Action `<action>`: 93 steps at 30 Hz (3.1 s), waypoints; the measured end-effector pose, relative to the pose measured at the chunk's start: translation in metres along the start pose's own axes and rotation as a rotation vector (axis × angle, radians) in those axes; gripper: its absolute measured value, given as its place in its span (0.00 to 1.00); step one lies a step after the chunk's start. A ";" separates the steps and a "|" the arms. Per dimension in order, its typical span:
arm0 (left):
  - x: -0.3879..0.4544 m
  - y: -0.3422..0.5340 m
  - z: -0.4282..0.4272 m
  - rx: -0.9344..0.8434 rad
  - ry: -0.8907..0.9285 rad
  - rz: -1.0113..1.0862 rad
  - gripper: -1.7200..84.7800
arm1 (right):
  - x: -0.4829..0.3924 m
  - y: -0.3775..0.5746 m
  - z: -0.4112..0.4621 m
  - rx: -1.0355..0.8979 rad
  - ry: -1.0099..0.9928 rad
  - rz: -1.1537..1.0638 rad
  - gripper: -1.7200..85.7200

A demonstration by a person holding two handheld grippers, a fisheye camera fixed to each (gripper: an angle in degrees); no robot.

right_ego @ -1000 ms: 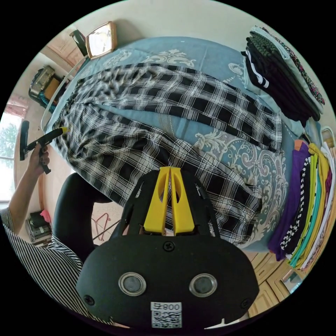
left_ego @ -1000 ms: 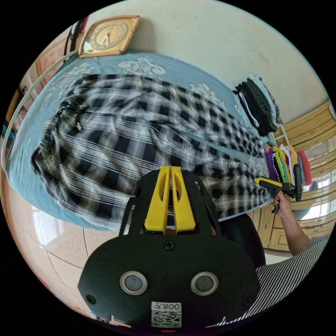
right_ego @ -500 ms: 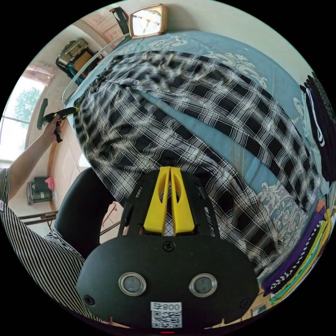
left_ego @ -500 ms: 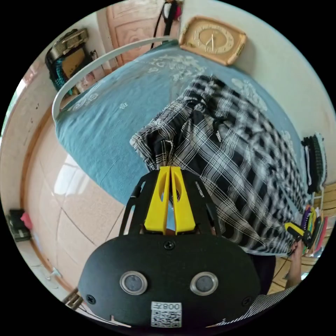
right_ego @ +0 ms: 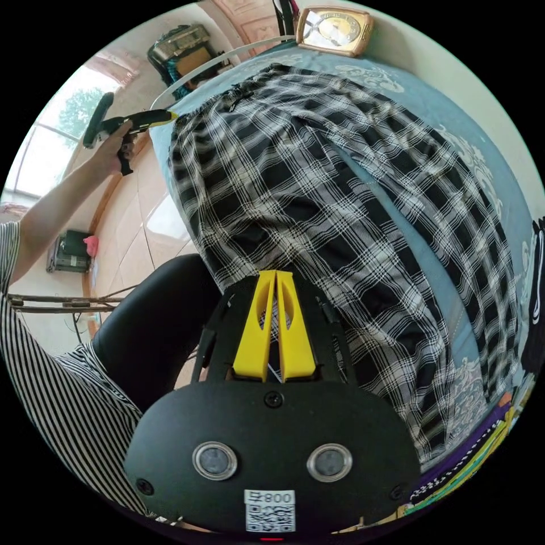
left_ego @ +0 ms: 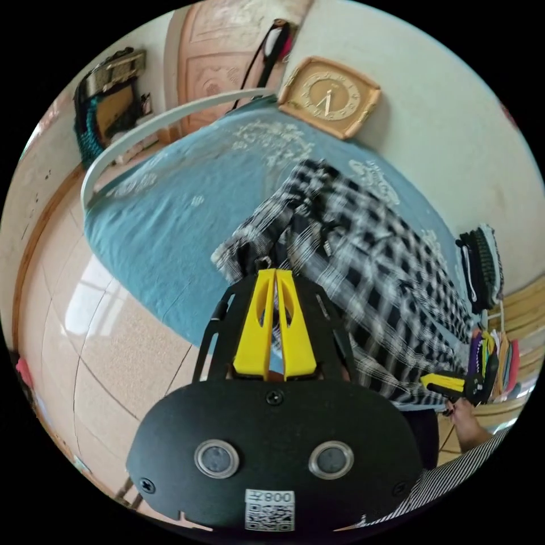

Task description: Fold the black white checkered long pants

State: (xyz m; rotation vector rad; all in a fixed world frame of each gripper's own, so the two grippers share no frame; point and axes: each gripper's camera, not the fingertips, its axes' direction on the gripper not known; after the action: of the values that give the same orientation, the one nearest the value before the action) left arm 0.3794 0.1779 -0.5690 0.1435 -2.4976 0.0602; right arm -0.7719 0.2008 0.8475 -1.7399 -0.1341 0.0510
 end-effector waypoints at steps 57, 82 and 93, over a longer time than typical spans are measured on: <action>0.217 -0.372 0.123 -0.220 -0.290 0.594 0.04 | -0.019 -0.288 -0.260 0.097 0.206 -0.074 0.03; 0.091 -0.151 -0.050 -0.270 -0.286 0.592 0.04 | -0.261 -0.154 -0.266 0.117 0.015 -0.271 0.03; 0.045 -0.087 -0.076 -0.244 -0.276 0.565 0.04 | -0.301 -0.148 -0.211 0.037 -0.044 -0.300 0.03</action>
State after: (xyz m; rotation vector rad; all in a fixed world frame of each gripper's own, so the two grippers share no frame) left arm 0.3989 0.0931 -0.4808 -0.6995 -2.7148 -0.0341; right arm -1.0567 -0.0163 1.0169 -1.6655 -0.4218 -0.1274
